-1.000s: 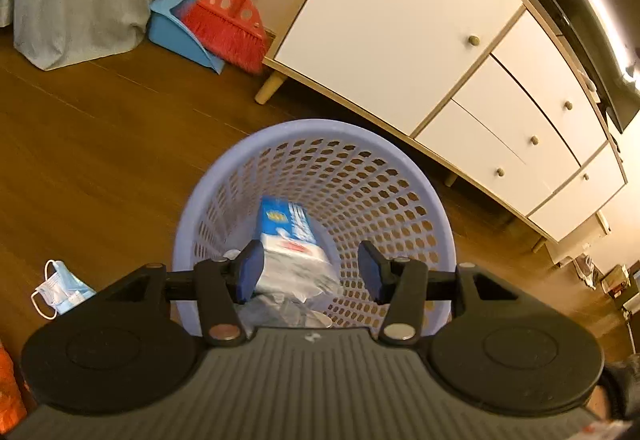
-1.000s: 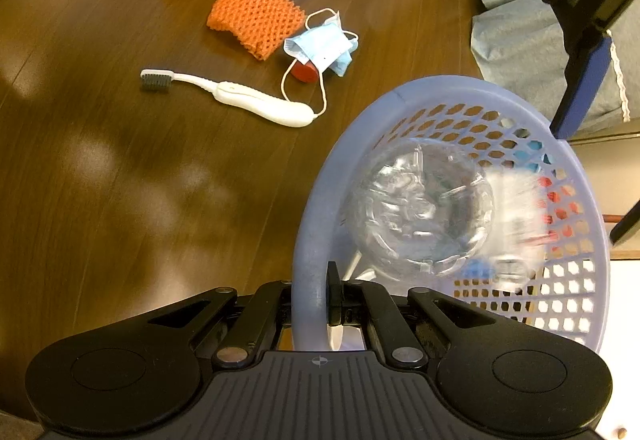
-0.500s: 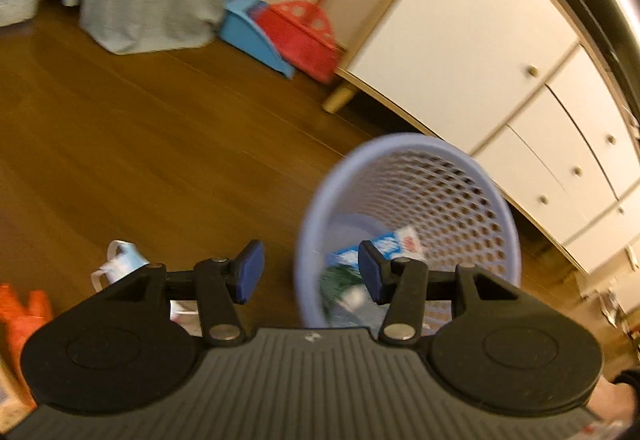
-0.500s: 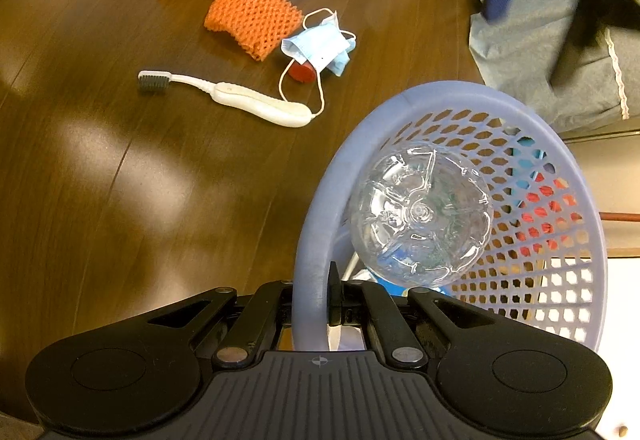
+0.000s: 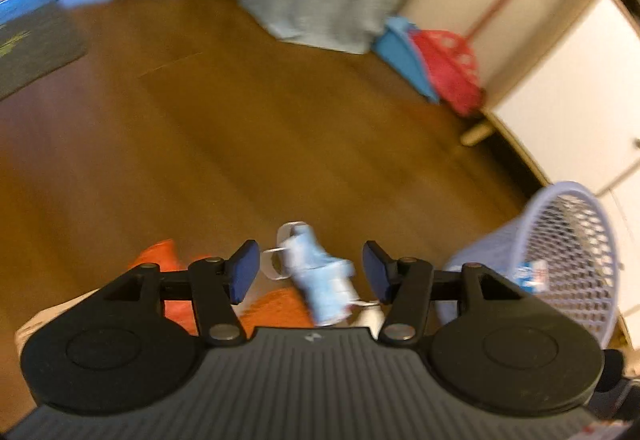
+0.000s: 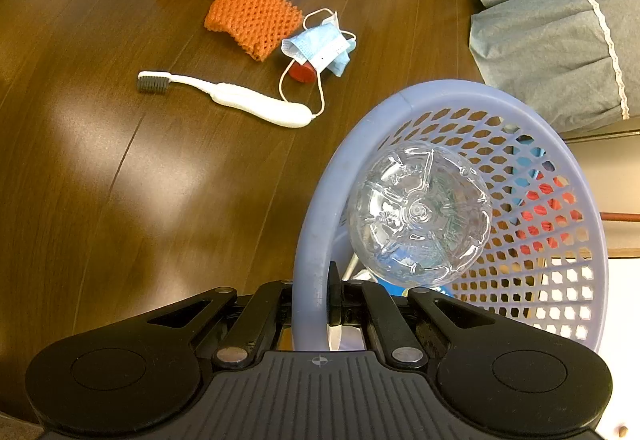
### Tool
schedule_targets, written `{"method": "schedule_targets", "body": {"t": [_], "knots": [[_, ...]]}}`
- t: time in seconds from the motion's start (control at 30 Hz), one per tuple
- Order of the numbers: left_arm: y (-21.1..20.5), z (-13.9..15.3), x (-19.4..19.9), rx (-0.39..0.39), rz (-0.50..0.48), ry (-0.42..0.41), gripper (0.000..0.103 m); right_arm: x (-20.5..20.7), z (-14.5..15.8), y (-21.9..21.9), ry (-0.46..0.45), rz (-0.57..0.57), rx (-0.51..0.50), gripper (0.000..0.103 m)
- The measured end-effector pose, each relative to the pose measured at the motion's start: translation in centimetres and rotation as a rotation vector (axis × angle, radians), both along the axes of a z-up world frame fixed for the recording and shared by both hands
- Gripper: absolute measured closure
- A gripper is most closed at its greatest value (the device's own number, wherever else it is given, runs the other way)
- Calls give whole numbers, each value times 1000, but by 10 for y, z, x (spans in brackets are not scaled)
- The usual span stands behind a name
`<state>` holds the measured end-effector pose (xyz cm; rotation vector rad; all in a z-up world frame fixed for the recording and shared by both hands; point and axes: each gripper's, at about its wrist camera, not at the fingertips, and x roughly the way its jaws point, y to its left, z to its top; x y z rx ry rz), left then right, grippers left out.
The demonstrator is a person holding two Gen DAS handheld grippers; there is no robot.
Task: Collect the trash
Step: 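Move the left gripper to the red plastic bag and grasp it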
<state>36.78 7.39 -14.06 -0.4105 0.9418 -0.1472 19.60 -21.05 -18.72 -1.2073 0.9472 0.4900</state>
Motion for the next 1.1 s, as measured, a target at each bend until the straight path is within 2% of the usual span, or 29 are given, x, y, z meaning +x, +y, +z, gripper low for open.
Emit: {"method": "schedule_targets", "body": {"t": [0.07,0.2,0.43,0.63,0.93,1.1], "knots": [[15,-9,-7,47,28,9,48,0,0,0,0,0,0,103],[31,-35,-20,83,53,65,45,0,0,-1,1,3,-1,103],[14,-69,-34,171,-36,99,44,0,-2,1,2,8,-7,103],[-2,-84,-33,238,-60,112,44,0,-2,0,0,10,-8,103],[-15,-104,-36,322,-45,145,46,0,-4,0,-1,10,-4,103],[-19,-107,-39,370,-39,151,52,0,-4,0,-1,10,-3,103]]}}
